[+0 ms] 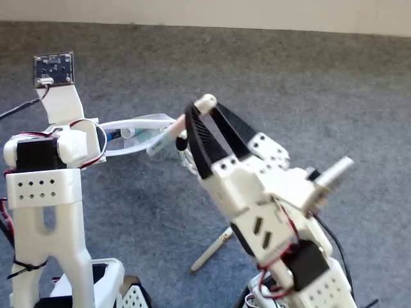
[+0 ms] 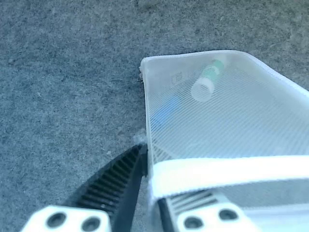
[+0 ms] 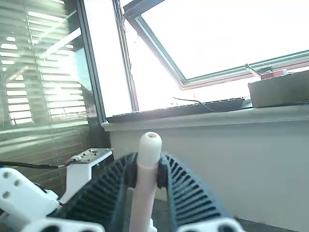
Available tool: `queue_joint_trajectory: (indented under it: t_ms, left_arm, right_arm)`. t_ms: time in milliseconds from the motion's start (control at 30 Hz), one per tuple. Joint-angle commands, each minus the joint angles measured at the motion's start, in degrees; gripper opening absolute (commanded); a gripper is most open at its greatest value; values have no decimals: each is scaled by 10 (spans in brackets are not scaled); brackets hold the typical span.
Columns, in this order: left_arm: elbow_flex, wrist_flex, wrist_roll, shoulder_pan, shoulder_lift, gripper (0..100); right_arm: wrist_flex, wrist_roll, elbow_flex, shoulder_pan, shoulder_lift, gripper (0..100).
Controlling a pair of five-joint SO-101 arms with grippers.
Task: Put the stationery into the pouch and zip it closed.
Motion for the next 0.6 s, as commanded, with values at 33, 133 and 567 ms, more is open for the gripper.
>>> queue_joint_trajectory:
  t_ms: [33,133,567]
  left_arm:
    - [3,-8,4,7,4,5]
    - [3,-8,4,7,4,5]
    - [4,-8,4,7,4,5]
  right_arm:
    - [-70,33,-5,-7,54,5]
    - [-93,47,-5,-7,81,5]
    - [-129,151,-3,-22,180,5]
